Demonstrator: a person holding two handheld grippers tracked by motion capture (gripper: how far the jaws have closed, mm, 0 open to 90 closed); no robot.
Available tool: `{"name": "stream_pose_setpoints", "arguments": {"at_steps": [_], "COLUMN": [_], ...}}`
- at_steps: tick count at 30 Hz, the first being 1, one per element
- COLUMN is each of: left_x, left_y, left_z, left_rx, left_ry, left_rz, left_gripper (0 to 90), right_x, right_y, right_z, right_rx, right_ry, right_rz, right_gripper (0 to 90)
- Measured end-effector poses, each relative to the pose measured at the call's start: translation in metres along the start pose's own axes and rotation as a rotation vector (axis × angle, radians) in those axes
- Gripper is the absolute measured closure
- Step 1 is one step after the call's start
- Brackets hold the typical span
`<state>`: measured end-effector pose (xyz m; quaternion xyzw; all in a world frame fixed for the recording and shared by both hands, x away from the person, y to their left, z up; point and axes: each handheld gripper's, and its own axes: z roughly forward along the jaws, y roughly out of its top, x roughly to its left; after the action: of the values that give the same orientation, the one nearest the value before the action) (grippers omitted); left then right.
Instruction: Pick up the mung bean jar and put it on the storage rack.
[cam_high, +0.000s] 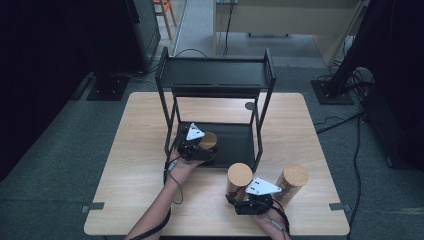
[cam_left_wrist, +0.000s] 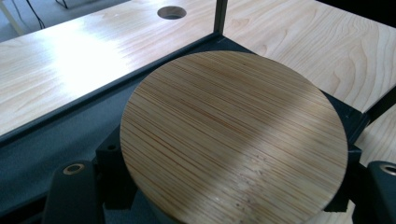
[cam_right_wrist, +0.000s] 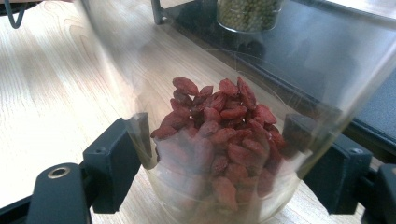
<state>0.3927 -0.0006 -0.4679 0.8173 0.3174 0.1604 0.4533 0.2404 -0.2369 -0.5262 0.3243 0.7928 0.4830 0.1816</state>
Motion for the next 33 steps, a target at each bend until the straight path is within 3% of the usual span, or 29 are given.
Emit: {"name": "stream_pose_setpoints", "arguments": {"at_steps": [15,33], "left_x": [0.004,0.015], "left_y": [0.009,0.014], "left_z": [0.013,0.022], "left_rx": [0.016,0.022], "left_ry": [0.039,0.057], "left_rz": [0.004,0.001], "left_gripper": [25.9,25.9], "right_x": [0.000,-0.001], "right_y": [0.000,0.000], "right_z": [0.000,0.000], "right_rx": [0.000,-0.003], "right_ry": [-0.002,0.001], "right_rz": [0.000,0.002], "right_gripper": [20.6,20.6]}}
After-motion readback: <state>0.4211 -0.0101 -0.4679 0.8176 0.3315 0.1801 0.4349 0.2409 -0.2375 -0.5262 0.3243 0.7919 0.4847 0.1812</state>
